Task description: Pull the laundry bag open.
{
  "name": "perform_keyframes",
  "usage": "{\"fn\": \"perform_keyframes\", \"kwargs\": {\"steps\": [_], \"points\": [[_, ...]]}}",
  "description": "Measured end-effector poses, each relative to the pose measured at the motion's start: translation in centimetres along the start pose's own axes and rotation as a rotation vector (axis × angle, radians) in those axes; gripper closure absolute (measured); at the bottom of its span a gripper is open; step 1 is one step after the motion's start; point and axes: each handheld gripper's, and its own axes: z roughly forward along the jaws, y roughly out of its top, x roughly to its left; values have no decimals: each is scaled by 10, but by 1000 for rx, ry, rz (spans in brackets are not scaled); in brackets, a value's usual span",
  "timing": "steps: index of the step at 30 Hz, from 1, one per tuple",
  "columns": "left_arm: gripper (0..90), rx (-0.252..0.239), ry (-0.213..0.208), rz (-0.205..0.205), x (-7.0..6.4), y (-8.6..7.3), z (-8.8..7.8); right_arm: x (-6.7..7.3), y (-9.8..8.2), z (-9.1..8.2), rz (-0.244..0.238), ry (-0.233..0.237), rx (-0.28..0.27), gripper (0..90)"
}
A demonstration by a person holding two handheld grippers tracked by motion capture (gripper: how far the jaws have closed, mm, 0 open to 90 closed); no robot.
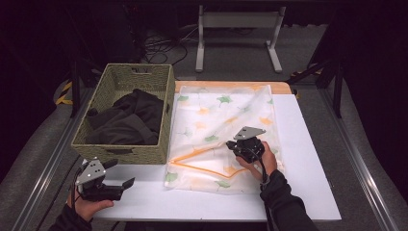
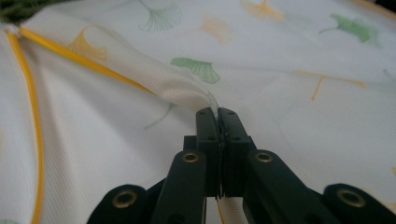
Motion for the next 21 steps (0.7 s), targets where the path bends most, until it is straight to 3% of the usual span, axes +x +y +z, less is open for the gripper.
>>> {"fn": "perform_keyframes", "kwargs": {"steps": [6, 11, 17, 19, 21], "points": [[74, -51, 25, 39, 3, 27, -18, 3, 15, -18, 10, -25, -90, 889], [50, -70, 50, 75, 14, 59, -25, 2, 20, -21, 11, -26, -105, 889], [36, -40, 36, 116, 34, 96, -12, -2, 28, -24, 15, -31, -128, 889], [38, -34, 30, 111, 43, 106, -5, -1, 31, -25, 13, -38, -137, 889], [37, 4, 45, 111, 52, 116, 5, 0, 32, -26, 15, -34, -146, 888]]}}
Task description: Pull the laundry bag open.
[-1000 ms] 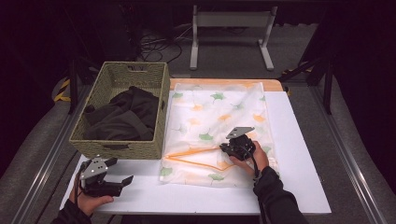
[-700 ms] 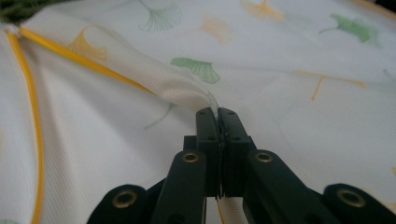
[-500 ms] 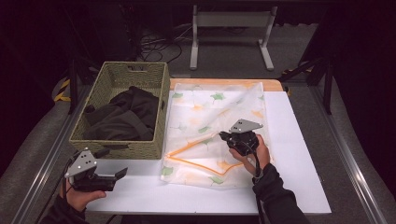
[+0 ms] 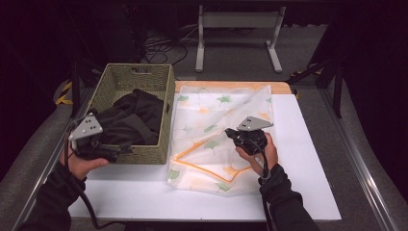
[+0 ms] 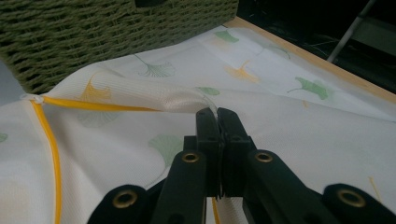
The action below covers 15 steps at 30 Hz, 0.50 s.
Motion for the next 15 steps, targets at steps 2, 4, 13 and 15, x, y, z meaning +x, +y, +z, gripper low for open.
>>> {"fn": "perform_keyframes", "kwargs": {"steps": [2, 4, 13, 15], "points": [[34, 41, -11, 6, 9, 7, 12, 1, 1, 0, -3, -2, -5, 888], [33, 74, -1, 9, 13, 11, 21, 2, 1, 0, -6, 1, -4, 888], [23, 194, 24, -66, 41, 19, 62, 6, -4, 4, -4, 24, 18, 886], [14, 210, 23, -69, 42, 20, 66, 6, -5, 5, -5, 27, 23, 886]]}}
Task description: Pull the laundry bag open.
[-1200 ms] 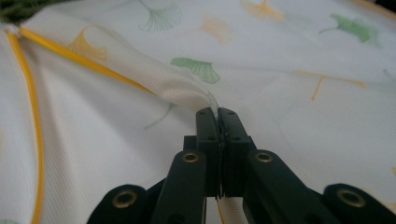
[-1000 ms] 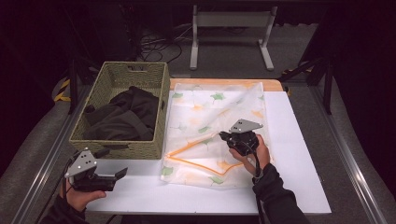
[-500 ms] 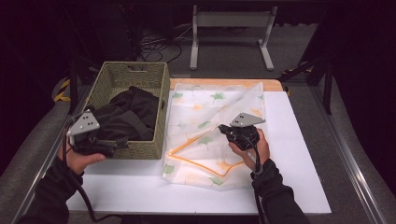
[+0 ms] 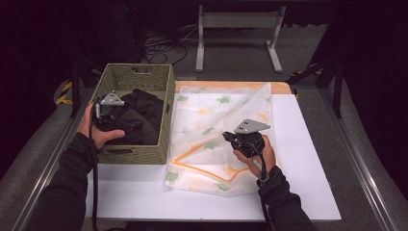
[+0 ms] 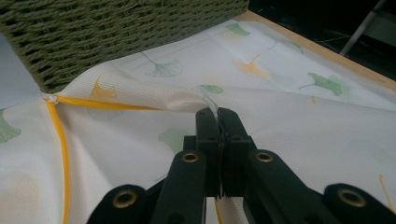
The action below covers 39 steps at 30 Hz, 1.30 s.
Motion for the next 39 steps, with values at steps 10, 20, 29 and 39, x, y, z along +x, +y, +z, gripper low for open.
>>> {"fn": "perform_keyframes", "kwargs": {"steps": [10, 20, 29, 39], "points": [[1, 124, -43, 27, 10, 6, 31, 1, -3, 5, 1, 16, 22, 884], [3, 419, -257, 36, 4, 3, 66, 0, -6, 7, 11, 34, 28, 878], [42, 502, -247, 79, -2, 4, 78, -2, -8, 8, 15, 50, 32, 863], [594, 516, -19, 189, -8, 9, 75, 2, -10, 12, 4, 60, 50, 859]]}}
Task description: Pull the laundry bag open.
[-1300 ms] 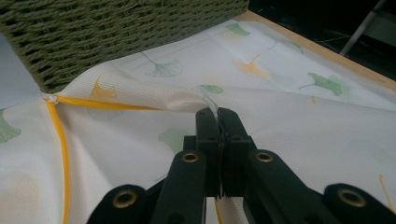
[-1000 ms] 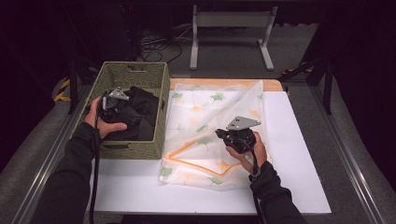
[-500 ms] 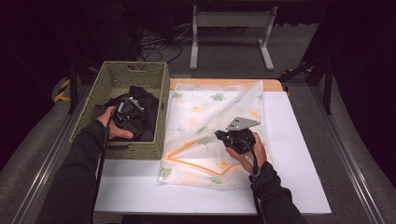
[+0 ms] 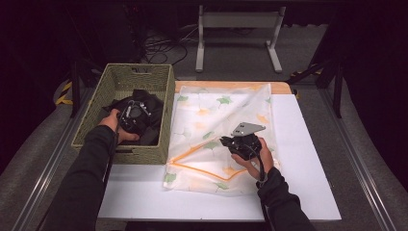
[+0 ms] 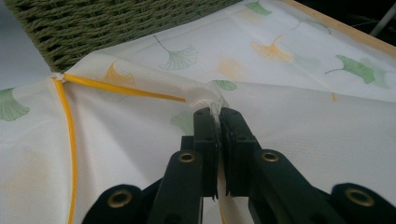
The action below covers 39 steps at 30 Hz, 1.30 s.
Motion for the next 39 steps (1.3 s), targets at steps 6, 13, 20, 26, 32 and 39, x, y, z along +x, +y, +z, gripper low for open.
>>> {"fn": "perform_keyframes", "kwargs": {"steps": [6, 13, 20, 26, 32, 39], "points": [[638, -79, 211, -92, 6, -4, -10, -1, -1, 0, 2, -7, -3, 857], [109, -312, 21, -140, 10, -16, -25, -1, -1, 0, 4, -7, -6, 832], [10, -206, -110, -44, 3, -16, -25, -1, -1, -2, 3, 2, -11, 853], [0, -83, -126, -44, 3, -7, -4, 0, -3, -2, -6, 8, 0, 900], [0, 14, -118, -7, -2, 1, 10, 1, -4, 0, -20, 66, 36, 727], [87, 57, -78, -3, -6, 3, 12, 3, -18, 20, -44, 149, 212, 393]]}}
